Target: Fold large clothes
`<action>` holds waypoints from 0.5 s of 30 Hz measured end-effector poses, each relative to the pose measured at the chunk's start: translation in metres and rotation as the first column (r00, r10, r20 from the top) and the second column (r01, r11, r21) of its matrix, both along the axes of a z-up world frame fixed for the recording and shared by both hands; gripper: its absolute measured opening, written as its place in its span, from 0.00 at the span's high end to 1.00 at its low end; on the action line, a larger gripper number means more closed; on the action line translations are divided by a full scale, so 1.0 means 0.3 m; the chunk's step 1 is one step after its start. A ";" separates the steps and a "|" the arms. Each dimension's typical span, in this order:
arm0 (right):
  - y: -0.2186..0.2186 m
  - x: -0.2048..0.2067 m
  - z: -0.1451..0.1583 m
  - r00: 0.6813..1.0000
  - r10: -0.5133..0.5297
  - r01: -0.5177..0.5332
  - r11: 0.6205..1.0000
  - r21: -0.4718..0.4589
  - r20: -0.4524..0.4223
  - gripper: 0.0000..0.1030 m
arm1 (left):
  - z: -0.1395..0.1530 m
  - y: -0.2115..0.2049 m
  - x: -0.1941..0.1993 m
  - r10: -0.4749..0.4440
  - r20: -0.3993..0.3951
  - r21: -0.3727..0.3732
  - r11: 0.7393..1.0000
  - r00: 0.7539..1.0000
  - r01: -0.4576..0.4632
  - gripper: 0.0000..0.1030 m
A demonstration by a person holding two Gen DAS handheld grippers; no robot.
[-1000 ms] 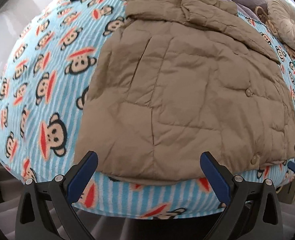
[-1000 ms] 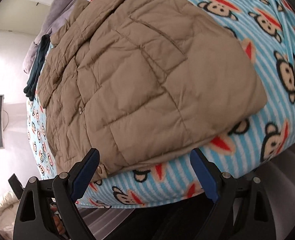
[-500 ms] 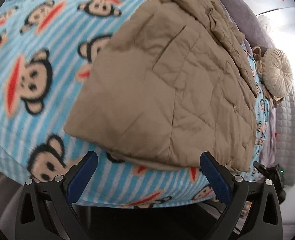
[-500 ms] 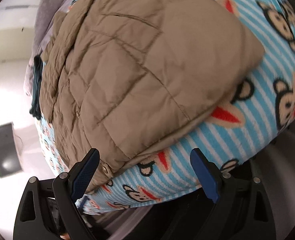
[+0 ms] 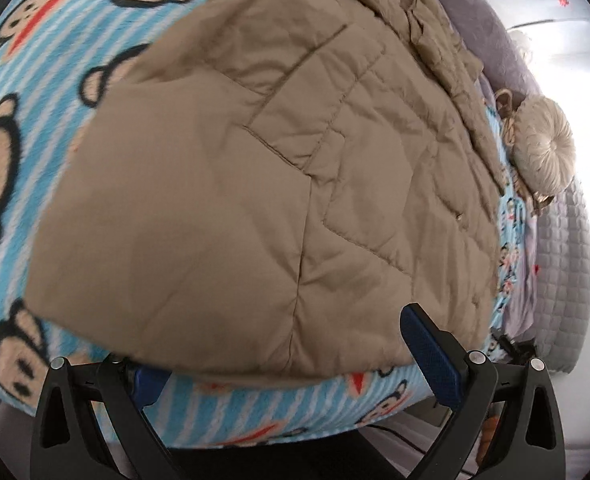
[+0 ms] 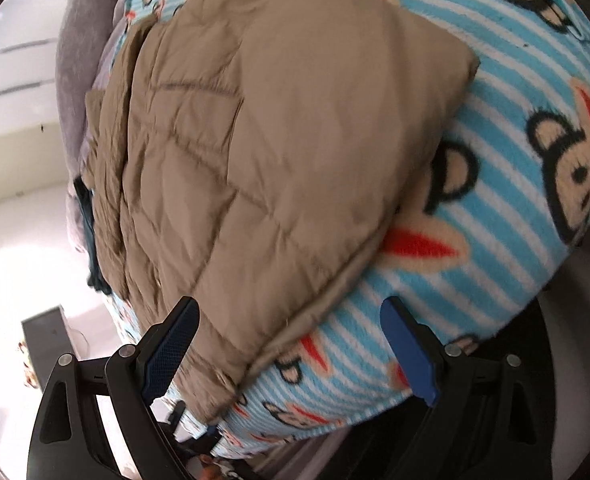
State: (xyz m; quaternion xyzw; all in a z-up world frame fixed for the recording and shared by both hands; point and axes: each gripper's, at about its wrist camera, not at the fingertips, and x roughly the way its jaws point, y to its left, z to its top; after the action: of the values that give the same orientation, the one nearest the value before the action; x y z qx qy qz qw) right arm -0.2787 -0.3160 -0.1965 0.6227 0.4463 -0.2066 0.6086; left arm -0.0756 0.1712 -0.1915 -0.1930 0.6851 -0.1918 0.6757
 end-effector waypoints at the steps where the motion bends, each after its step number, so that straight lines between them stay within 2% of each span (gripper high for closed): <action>1: -0.008 0.001 -0.007 1.000 -0.010 0.010 1.000 0.005 0.005 0.09 | -0.005 -0.004 -0.002 -0.002 0.001 0.009 1.000 1.000 0.002 0.01; 4: -0.043 0.005 -0.037 0.998 -0.055 0.054 0.998 0.033 0.028 0.09 | -0.017 -0.020 0.002 0.007 0.000 0.036 0.999 1.000 -0.007 0.01; 7: -0.070 0.013 -0.053 0.994 -0.103 0.099 0.993 0.071 0.049 0.12 | -0.016 -0.025 0.014 0.034 -0.002 0.013 0.999 0.999 -0.034 0.01; 8: -0.077 0.017 -0.058 0.992 -0.115 0.110 0.990 0.088 0.055 0.19 | -0.011 -0.022 0.017 0.059 0.002 0.006 0.998 0.998 -0.059 0.08; 9: -0.083 0.024 -0.064 0.992 -0.113 0.107 0.988 0.107 0.059 0.32 | -0.007 -0.017 0.021 0.082 0.007 0.006 0.997 0.997 -0.082 0.28; 10: -0.088 0.032 -0.069 0.993 -0.103 0.096 0.988 0.118 0.053 0.38 | -0.008 -0.014 0.024 0.092 0.004 0.006 0.996 0.996 -0.092 0.39; 11: -0.093 0.038 -0.073 0.995 -0.088 0.082 0.989 0.124 0.048 0.55 | -0.010 -0.010 0.030 0.103 -0.005 -0.002 0.995 0.995 -0.103 0.63; 12: -0.098 0.043 -0.075 0.996 -0.075 0.069 0.990 0.125 0.044 0.76 | -0.012 -0.003 0.034 0.116 -0.017 -0.027 0.993 0.993 -0.117 0.78; 13: -0.095 0.050 -0.077 0.997 -0.068 0.063 0.990 0.125 0.037 0.82 | -0.007 0.006 0.037 0.133 -0.027 -0.052 0.990 0.991 -0.134 0.81; 15: -0.101 0.062 -0.070 0.998 -0.061 0.056 0.990 0.127 0.031 0.89 | 0.025 0.012 0.045 0.149 -0.010 -0.071 0.986 0.989 -0.149 0.82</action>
State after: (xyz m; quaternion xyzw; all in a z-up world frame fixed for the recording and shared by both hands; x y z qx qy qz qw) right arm -0.2602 -0.3463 -0.2175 0.6762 0.4292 -0.1847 0.5696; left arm -0.0620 0.1749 -0.1839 -0.2682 0.6631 -0.1649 0.6791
